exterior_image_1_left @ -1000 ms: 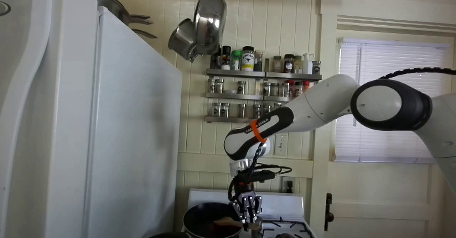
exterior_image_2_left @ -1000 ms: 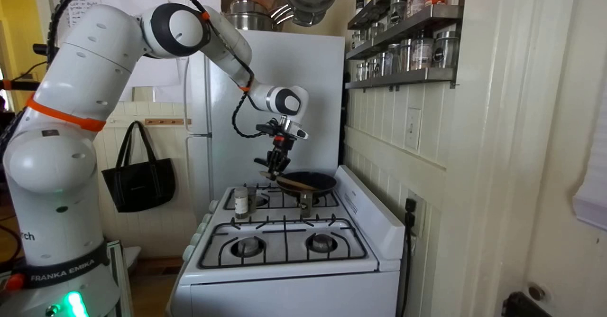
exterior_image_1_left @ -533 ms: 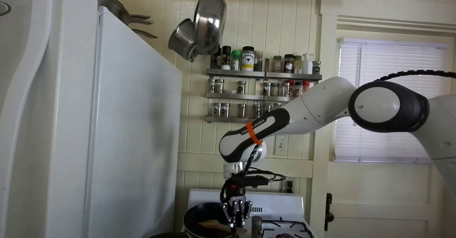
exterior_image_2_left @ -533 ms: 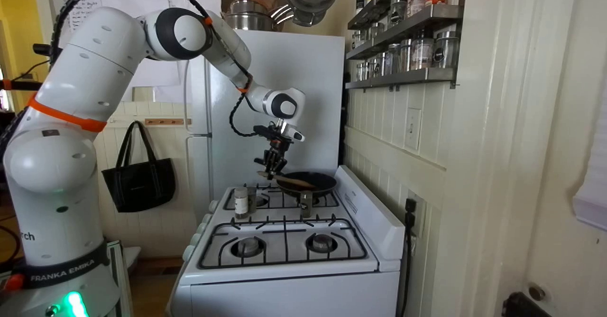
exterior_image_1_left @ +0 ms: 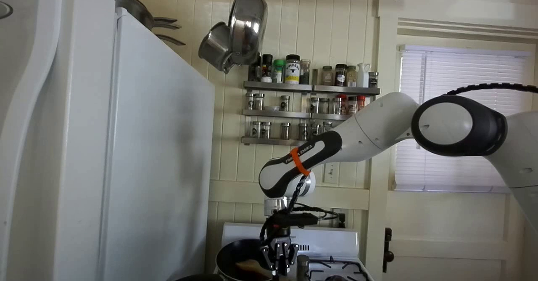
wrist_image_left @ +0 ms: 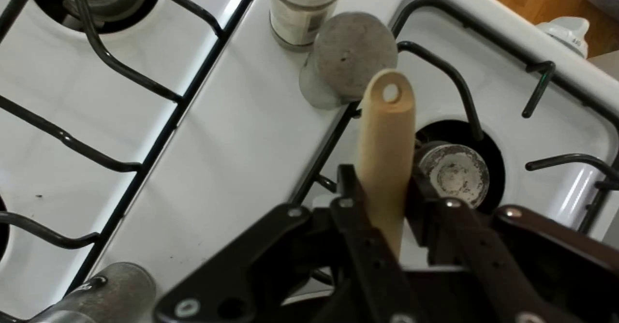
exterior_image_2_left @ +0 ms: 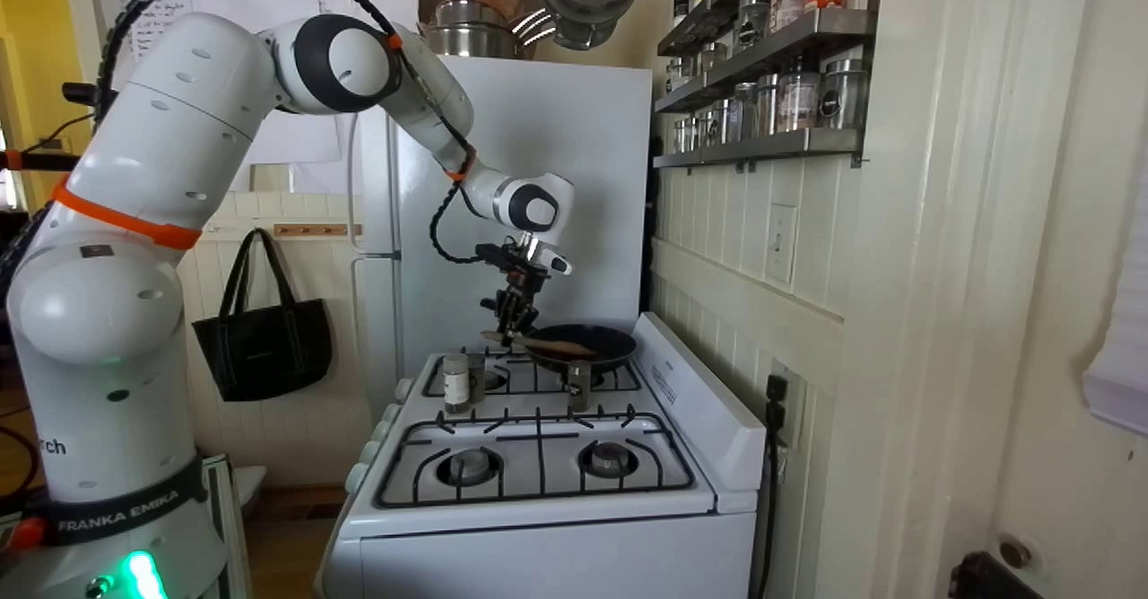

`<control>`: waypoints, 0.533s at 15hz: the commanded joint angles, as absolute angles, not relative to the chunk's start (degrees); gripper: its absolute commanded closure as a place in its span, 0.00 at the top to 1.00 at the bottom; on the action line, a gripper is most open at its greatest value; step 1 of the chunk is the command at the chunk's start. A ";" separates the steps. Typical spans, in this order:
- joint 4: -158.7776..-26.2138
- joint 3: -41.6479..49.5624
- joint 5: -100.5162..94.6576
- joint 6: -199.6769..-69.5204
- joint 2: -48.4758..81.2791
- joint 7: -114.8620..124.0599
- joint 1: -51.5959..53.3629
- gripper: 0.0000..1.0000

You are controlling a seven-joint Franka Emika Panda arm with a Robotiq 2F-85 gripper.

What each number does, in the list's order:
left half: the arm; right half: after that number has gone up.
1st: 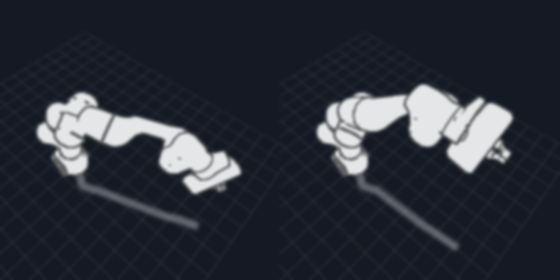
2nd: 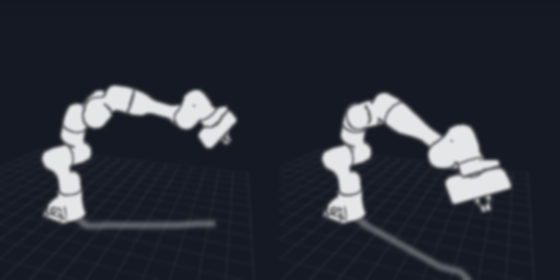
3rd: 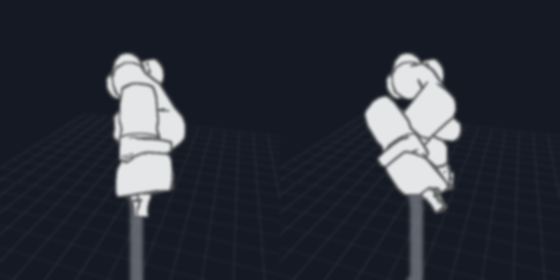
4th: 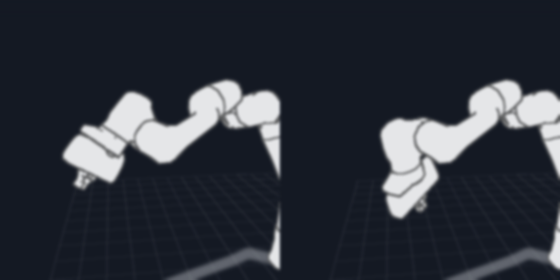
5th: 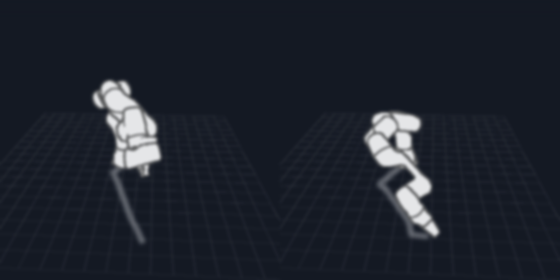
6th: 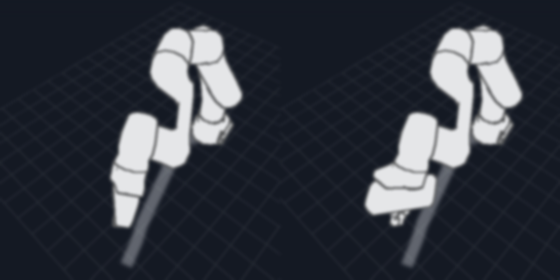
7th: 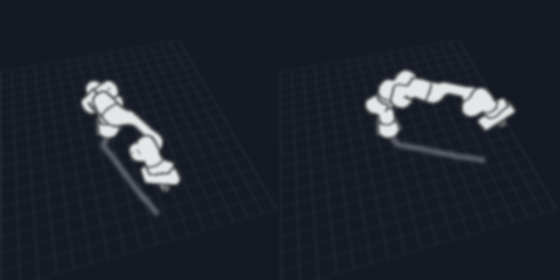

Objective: Use the wooden spoon to stir the contents on the pan.

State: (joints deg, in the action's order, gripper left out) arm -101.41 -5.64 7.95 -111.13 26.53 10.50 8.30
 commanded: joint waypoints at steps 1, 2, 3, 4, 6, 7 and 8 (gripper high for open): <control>-103.93 -5.92 8.54 -114.22 26.18 11.42 9.10 0.07; -104.17 -5.96 8.45 -114.54 26.27 11.46 9.23 0.07; -104.29 -6.04 8.49 -114.77 26.29 11.48 9.29 0.07; -104.34 -6.07 8.45 -114.87 26.31 11.54 9.37 0.07; -103.96 -5.93 7.55 -114.22 26.62 11.23 9.63 0.07; -103.69 -5.87 7.53 -114.01 26.72 11.34 9.64 0.07; -103.55 -5.85 7.46 -114.02 26.75 11.50 9.73 0.07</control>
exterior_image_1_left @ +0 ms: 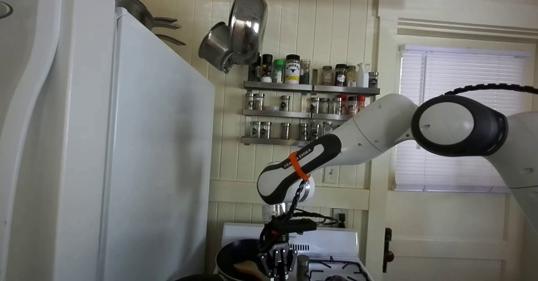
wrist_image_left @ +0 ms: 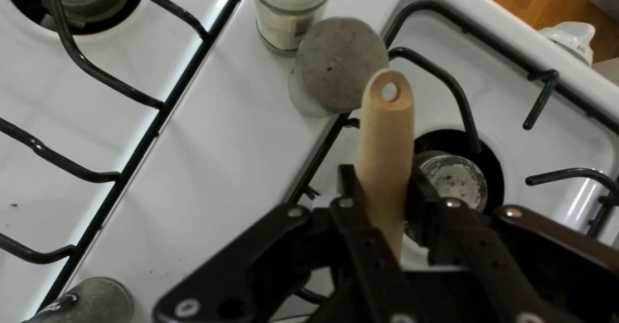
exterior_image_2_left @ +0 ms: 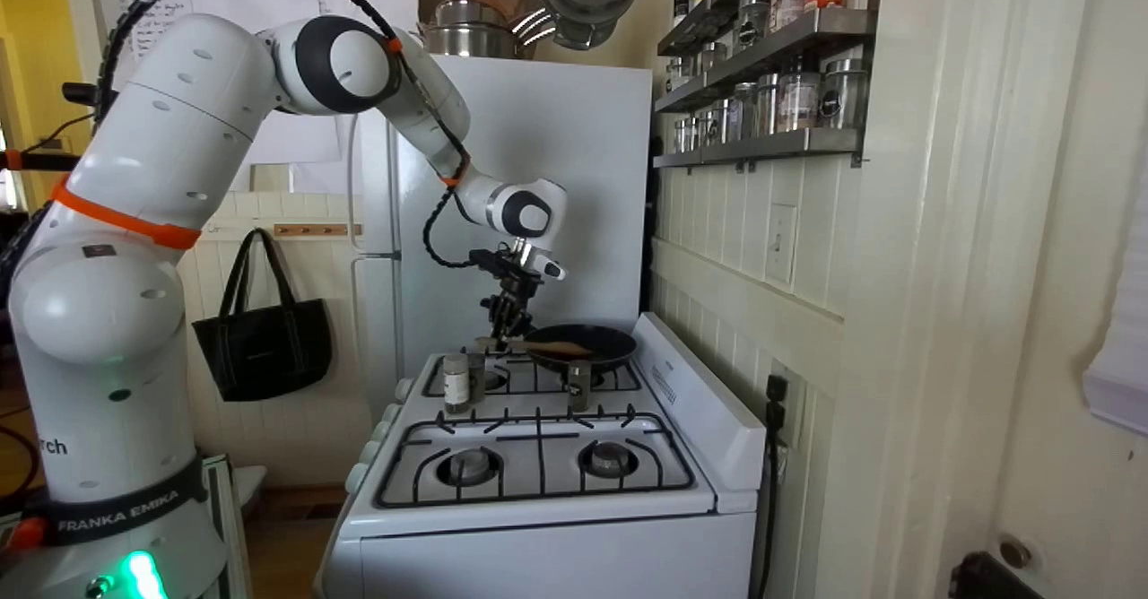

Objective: Use the wooden spoon to stir the contents on the pan.

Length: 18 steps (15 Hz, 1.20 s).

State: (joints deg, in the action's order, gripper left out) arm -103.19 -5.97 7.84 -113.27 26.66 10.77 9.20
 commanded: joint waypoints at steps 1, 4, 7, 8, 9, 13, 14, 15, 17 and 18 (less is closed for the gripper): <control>-103.33 -5.81 7.36 -114.04 26.80 11.53 9.78 0.53; -102.63 -5.72 6.73 -113.23 26.73 11.31 9.85 0.69; -101.51 -5.62 6.25 -111.87 25.55 10.81 9.58 0.91; -101.11 -5.97 6.88 -110.63 24.28 9.53 9.06 0.98; -100.58 -6.21 7.12 -108.61 23.07 8.45 8.72 1.00; -99.62 -5.74 8.31 -97.49 14.16 5.81 6.81 1.00; -99.59 -5.40 8.33 -95.63 11.69 6.04 6.38 1.00; -99.13 -4.62 7.37 -92.19 9.41 8.88 6.22 1.00; -97.60 -4.96 7.41 -93.79 11.73 7.83 6.37 1.00; -97.64 -4.73 7.41 -92.60 10.05 7.87 6.01 1.00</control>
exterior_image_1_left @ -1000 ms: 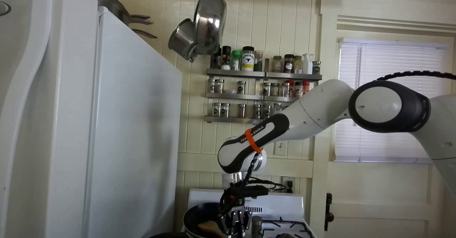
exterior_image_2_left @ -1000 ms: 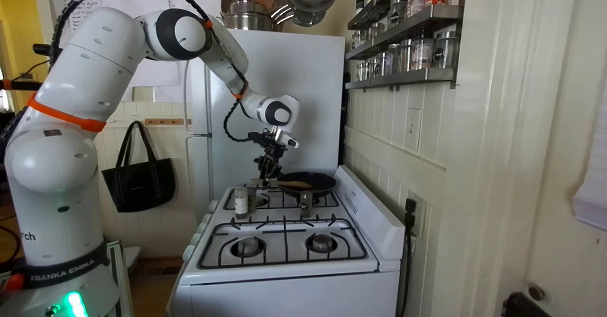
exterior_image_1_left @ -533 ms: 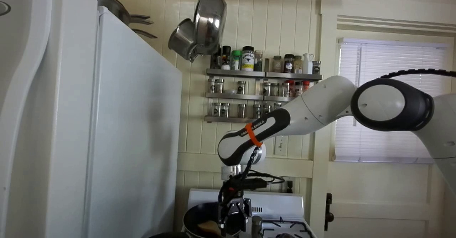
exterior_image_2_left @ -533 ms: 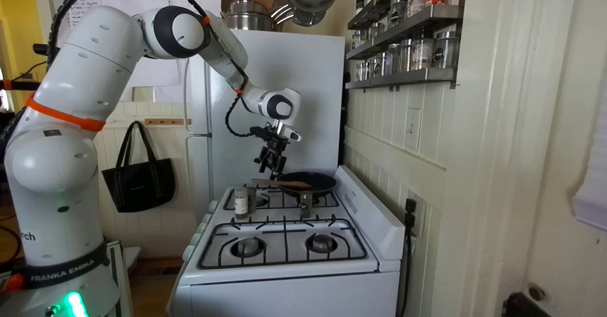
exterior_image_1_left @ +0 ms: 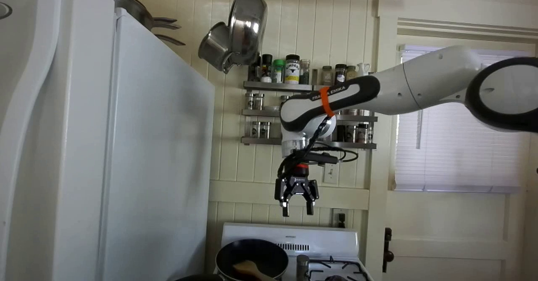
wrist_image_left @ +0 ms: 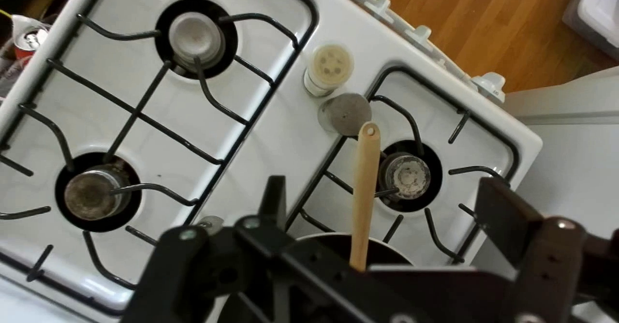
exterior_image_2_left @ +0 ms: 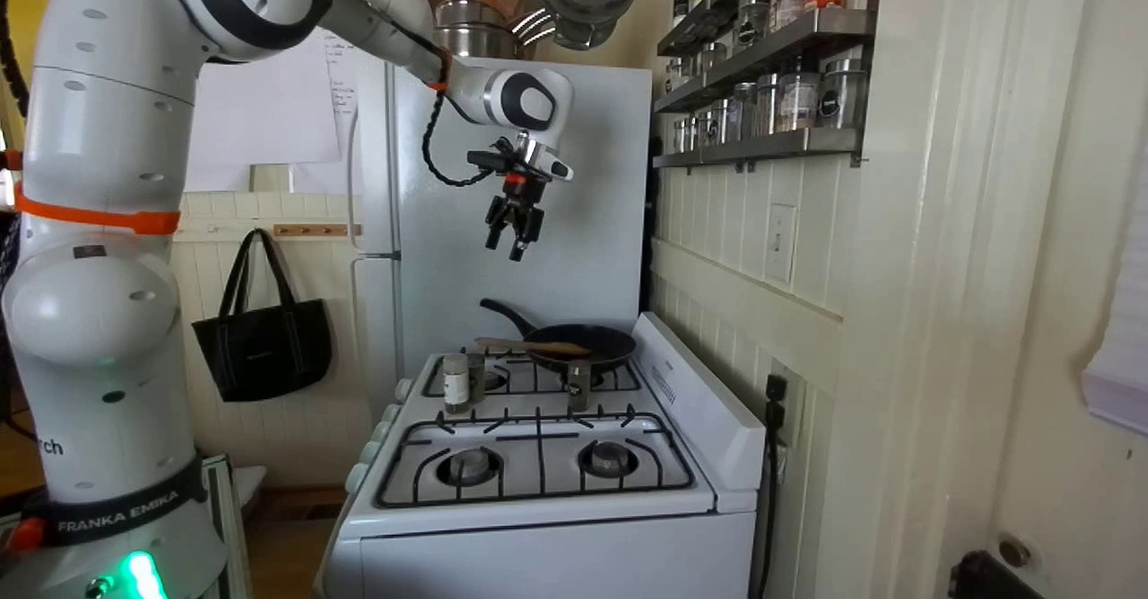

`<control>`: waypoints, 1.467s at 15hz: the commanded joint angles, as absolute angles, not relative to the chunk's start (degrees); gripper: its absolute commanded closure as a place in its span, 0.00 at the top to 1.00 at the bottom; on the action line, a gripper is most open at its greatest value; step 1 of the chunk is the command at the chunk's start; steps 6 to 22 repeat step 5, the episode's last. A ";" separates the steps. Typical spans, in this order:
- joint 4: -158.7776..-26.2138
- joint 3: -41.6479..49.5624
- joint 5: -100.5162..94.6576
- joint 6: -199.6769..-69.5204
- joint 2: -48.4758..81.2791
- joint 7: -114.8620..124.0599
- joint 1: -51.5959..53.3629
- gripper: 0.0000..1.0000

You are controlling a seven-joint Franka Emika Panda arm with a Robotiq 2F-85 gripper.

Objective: Use the wooden spoon to stir the contents on the pan.

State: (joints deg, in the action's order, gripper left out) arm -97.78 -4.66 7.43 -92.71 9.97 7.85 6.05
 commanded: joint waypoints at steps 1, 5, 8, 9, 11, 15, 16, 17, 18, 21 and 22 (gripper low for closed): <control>-97.82 -4.62 7.41 -92.21 9.14 7.90 5.86 1.00; -98.28 -4.66 7.41 -92.19 9.64 8.01 5.97 1.00; -98.28 -4.66 7.41 -92.19 9.64 8.01 5.97 1.00; -98.28 -4.66 7.41 -92.19 9.64 8.01 5.97 1.00; -98.28 -4.66 7.41 -92.19 9.64 8.01 5.97 1.00; -98.28 -4.66 7.41 -92.19 9.64 8.01 5.97 1.00; -98.28 -4.66 7.41 -92.19 9.64 8.01 5.97 1.00; -98.28 -4.66 7.41 -92.19 9.64 8.01 5.97 1.00; -98.28 -4.66 7.41 -92.19 9.64 8.01 5.97 1.00; -98.28 -4.66 7.41 -92.19 9.64 8.01 5.97 1.00; -98.28 -4.66 7.41 -92.19 9.64 8.01 5.97 1.00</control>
